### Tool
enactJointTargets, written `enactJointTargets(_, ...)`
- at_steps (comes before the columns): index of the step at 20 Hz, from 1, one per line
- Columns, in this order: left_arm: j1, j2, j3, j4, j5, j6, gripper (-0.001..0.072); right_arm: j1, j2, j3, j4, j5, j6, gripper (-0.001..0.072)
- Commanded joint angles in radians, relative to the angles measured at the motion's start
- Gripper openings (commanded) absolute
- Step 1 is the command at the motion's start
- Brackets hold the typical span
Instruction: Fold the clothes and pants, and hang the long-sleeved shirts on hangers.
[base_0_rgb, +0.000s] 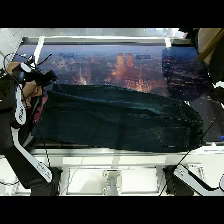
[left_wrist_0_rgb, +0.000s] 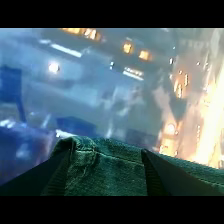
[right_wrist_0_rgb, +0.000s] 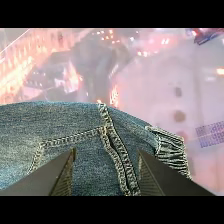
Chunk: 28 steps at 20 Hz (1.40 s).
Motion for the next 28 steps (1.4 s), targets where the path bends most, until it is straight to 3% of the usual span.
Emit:
enactJointTargets(1,-0.005,-0.011,0.008,0.019,-0.011,0.003,0.0489,0.0,0.0,0.001,0.0,0.0,0.001,0.0433)
enactJointTargets(6,-0.035,-0.053,0.008,0.012,-0.033,0.02,0.0488,0.0,0.0,0.001,0.0,0.0,0.011,0.0433)
enactJointTargets(7,-0.04,-0.054,0.008,0.006,-0.034,0.039,0.0447,0.0,0.0,0.001,0.0,0.0,0.011,0.0433)
enactJointTargets(9,-0.051,-0.049,0.016,0.0,-0.032,0.056,0.0063,0.0,0.0,0.001,0.0,-0.001,0.011,0.0433)
enactJointTargets(10,-0.052,-0.046,0.024,0.0,-0.032,0.056,0.0014,0.0,0.0,0.001,-0.003,-0.001,0.01,0.0433)
enactJointTargets(13,-0.048,-0.019,0.039,0.004,-0.034,0.055,0.0013,0.0,-0.001,0.001,-0.107,-0.032,0.019,0.043)
enactJointTargets(16,-0.037,0.031,0.039,0.028,-0.035,0.052,0.0013,0.0,-0.053,0.001,-0.211,-0.037,0.114,0.0389)
enactJointTargets(23,-0.031,0.101,0.039,0.027,-0.074,0.051,0.0013,-0.019,-0.375,0.004,-0.184,-0.073,0.173,0.0396)
enactJointTargets(28,-0.031,0.104,0.039,0.027,-0.093,0.043,0.0013,-0.047,-0.459,0.005,-0.169,-0.158,0.174,0.0396)
